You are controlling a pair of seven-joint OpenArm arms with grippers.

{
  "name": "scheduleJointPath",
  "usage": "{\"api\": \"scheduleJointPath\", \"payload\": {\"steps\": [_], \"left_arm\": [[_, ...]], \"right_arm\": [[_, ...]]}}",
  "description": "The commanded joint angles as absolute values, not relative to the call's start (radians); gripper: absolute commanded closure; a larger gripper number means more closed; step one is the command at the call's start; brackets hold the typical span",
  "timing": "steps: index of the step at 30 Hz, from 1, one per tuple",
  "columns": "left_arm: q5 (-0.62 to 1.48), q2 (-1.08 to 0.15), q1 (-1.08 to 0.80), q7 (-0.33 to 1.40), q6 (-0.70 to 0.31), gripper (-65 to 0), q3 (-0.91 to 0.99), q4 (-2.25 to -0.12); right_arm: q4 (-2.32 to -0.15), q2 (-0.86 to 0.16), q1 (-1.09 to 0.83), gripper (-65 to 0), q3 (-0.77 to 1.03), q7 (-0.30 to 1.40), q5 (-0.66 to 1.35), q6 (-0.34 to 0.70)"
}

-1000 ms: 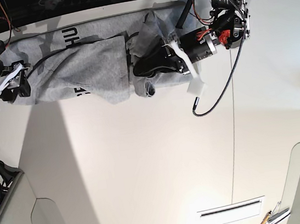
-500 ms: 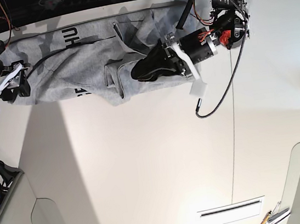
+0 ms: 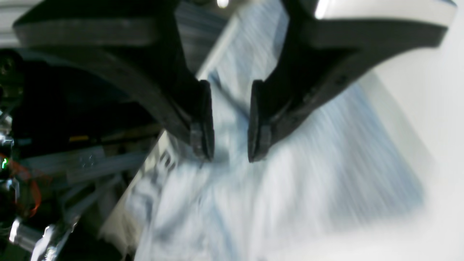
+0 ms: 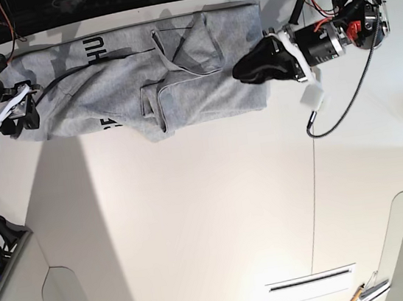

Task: Fold the T-shirt properly
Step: 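Push the folded hem further toward the collar with the left gripper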

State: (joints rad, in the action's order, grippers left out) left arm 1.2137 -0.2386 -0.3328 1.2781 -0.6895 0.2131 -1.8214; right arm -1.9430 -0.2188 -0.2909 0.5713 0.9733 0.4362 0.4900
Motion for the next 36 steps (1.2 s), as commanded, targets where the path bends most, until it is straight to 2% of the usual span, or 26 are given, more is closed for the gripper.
{"api": "scheduleJointPath", "payload": {"steps": [1, 5, 8, 10, 18, 24, 29, 31, 36], "left_arm": [[1.239, -0.246, -0.339, 1.256, -0.698, -17.3, 0.217, -1.840], [1.208, -0.246, -0.358, 1.249, -0.698, -18.3, 0.215, -1.840], [1.151, -0.246, -0.358, 1.185, -0.698, -25.7, 0.206, -1.840], [1.108, -0.246, -0.358, 1.149, -0.698, -28.2, 0.181, -1.840], [0.943, -0.228, -0.349, 1.078, -0.698, -28.2, 0.022, -1.840], [0.823, -0.211, -0.346, 1.017, -0.693, -28.2, -0.007, -1.840], [0.811, -0.210, -0.346, 1.016, -0.677, -28.1, -0.007, -1.840], [0.812, -0.210, -0.346, 1.011, -0.677, -25.8, -0.007, -1.840], [0.822, -0.196, -0.346, 1.009, -0.677, -8.6, -0.007, -1.840]], "right_arm": [[-1.963, -0.233, -0.286, -31.4, 0.579, 0.953, 0.445, 0.493], [-1.963, -0.233, -0.286, -31.4, 0.579, 0.953, 0.446, 0.493], [-1.963, -0.233, -0.286, -31.4, 0.579, 0.950, 0.446, 0.493], [-1.963, -0.233, -0.286, -31.4, 0.579, 0.950, 0.451, 0.493], [-1.963, -0.233, -0.286, -31.4, 0.579, 0.950, 0.453, 0.493], [-1.963, -0.233, -0.286, -31.4, 0.579, 0.950, 0.453, 0.493], [-1.963, -0.233, -0.286, -31.4, 0.579, 0.950, 0.465, 0.493], [-1.963, -0.233, -0.286, -31.4, 0.579, 0.950, 0.477, 0.493], [-1.963, -0.233, -0.286, -31.4, 0.579, 0.950, 0.479, 0.493]]}}
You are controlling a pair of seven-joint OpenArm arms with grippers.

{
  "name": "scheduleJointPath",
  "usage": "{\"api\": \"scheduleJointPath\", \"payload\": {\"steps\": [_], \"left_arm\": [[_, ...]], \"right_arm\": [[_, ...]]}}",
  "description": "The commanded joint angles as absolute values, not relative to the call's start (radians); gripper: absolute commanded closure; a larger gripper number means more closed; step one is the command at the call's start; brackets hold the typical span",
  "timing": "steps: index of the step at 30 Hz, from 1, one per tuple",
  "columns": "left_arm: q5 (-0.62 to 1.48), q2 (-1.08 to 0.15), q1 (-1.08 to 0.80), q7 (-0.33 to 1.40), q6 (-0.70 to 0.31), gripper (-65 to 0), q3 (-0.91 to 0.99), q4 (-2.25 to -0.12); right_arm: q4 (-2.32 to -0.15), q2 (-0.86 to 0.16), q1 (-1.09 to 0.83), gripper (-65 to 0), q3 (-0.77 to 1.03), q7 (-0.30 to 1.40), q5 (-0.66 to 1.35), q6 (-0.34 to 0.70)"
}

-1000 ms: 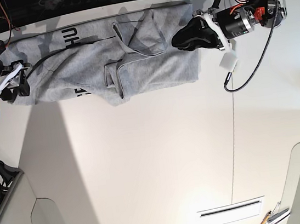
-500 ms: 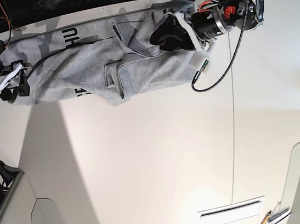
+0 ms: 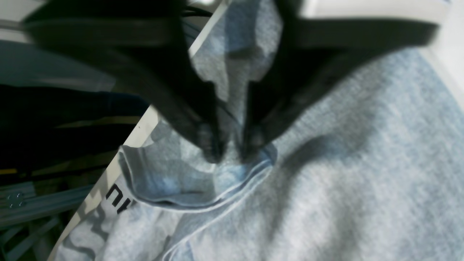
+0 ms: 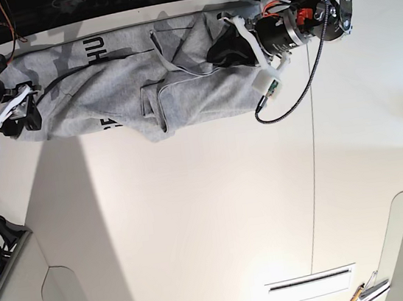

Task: Fold the T-shirt properly
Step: 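Push the folded hem further toward the collar with the left gripper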

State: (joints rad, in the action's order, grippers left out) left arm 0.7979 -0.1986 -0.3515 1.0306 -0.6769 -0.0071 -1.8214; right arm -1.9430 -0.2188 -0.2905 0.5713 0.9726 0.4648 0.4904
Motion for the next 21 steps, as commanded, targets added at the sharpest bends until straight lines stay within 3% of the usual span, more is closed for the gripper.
{"api": "scheduleJointPath", "payload": {"steps": [1, 3, 18, 21], "left_arm": [[0.823, -0.188, -0.346, 1.009, -0.677, -5.6, -0.007, -1.840], [0.825, -0.175, -0.346, 1.009, -0.677, 0.0, -0.008, -1.840], [1.028, -0.175, -0.340, 1.080, -0.698, 0.0, -0.212, -1.841], [1.028, -0.175, -0.317, 1.105, -0.698, -12.1, -0.271, -1.841]], "right_arm": [[-1.963, -0.233, -0.286, -31.4, 0.579, 0.950, 0.479, 0.493], [-1.963, -0.232, -0.286, -31.4, 0.579, 0.950, 0.479, 0.493], [-1.963, -0.233, -0.286, -31.4, 0.579, 0.950, 0.479, 0.493], [-1.963, -0.233, -0.286, -31.4, 0.579, 0.950, 0.479, 0.493]]}}
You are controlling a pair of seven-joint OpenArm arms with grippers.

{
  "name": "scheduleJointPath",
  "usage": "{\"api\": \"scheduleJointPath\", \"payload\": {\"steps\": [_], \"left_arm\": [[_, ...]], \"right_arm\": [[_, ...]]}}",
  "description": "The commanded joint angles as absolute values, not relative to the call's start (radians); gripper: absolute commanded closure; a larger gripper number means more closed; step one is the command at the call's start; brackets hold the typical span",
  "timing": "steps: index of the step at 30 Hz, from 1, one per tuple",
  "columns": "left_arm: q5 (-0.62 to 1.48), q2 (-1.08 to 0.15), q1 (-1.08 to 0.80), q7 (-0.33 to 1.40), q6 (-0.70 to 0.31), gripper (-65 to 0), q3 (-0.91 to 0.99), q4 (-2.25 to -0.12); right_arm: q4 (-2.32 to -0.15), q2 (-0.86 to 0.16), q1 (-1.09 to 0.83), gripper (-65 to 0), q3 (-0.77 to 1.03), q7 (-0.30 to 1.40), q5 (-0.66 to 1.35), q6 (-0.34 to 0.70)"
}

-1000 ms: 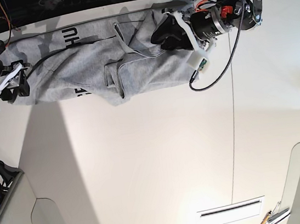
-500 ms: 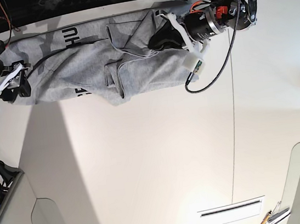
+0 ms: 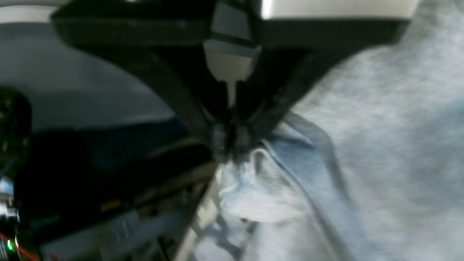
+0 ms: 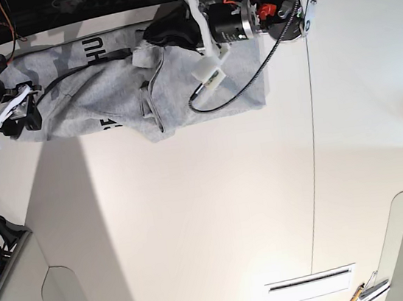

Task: Fold the T-shirt properly
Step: 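Push the folded hem further toward the collar with the left gripper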

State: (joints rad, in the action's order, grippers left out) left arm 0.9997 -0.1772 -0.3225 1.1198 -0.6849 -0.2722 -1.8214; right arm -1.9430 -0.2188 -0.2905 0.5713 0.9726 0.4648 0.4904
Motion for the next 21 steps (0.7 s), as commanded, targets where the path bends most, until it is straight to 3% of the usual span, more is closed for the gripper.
{"api": "scheduleJointPath", "payload": {"steps": [1, 3, 11, 16, 21], "left_arm": [[1.028, -0.175, -0.311, 1.108, -0.698, -17.0, -0.286, -1.841], [1.028, -0.175, -0.305, 1.108, -0.698, -22.7, -0.303, -1.841], [1.027, -0.175, -0.288, 1.108, -0.698, -22.8, -0.306, -1.841], [0.988, -0.175, -0.280, 1.107, -0.698, -22.8, -0.306, -1.841], [0.975, -0.175, -0.280, 1.103, -0.698, -22.8, -0.307, -1.841]], "right_arm": [[-1.963, -0.233, -0.286, -31.4, 0.579, 0.950, 0.479, 0.493], [-1.963, -0.232, -0.286, -31.4, 0.579, 0.950, 0.479, 0.493], [-1.963, -0.233, -0.286, -31.4, 0.579, 0.945, 0.464, 0.493], [-1.962, -0.234, -0.274, -31.5, 0.585, 0.920, 0.323, 0.439], [-1.938, -0.256, -0.272, -40.1, 0.604, 0.915, 0.309, 0.422]]}}
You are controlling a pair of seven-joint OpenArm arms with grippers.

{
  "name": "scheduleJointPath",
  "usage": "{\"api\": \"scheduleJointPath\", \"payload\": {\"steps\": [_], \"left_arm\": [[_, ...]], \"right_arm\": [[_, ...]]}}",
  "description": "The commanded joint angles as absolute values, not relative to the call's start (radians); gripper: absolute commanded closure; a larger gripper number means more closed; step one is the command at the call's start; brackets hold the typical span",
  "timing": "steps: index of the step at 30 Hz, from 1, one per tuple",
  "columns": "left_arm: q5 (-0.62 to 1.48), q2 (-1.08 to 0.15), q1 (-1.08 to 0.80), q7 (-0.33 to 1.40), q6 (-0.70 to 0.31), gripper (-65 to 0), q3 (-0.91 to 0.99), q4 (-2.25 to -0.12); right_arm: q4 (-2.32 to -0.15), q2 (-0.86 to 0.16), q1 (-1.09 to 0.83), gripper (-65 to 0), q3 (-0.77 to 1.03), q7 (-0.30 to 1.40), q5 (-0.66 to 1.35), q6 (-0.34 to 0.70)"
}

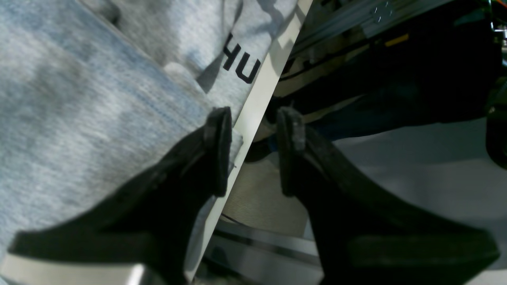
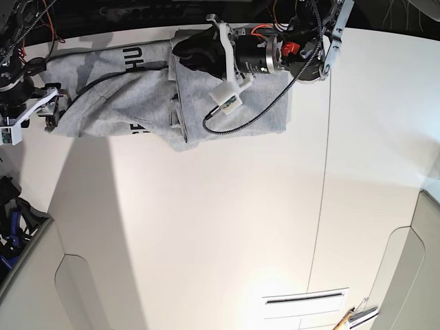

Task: Fold the T-shirt properly

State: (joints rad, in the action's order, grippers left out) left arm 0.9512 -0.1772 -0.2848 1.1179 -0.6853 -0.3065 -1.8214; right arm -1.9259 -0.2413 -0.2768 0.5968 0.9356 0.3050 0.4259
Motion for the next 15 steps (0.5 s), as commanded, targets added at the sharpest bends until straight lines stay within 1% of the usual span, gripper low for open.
{"api": "scheduleJointPath", "payload": {"steps": [1, 5, 9, 15], "left_arm": [[0.975, -0.175, -0.280, 1.103, -0.698, -22.8, -0.307, -1.841], [0.973, -0.176, -0.279, 1.103, -0.698, -22.8, -0.307, -1.841], [0.960, -0.183, -0.280, 1.100, -0.698, -22.8, -0.307, -1.841], [0.960, -0.183, -0.279, 1.099, -0.698, -22.8, -0.307, -1.841]], "right_arm": [[-1.925, -0.261, -0.272, -40.1, 0.614, 0.915, 0.340, 0.422], [-1.831, -0.275, -0.269, -40.1, 0.668, 0.918, 0.524, 0.435], [-1.727, -0.278, -0.240, -40.1, 0.741, 0.941, 0.627, 0.480], [-1.598, -0.354, -0.222, -40.1, 0.781, 0.996, 0.771, 0.537]]}}
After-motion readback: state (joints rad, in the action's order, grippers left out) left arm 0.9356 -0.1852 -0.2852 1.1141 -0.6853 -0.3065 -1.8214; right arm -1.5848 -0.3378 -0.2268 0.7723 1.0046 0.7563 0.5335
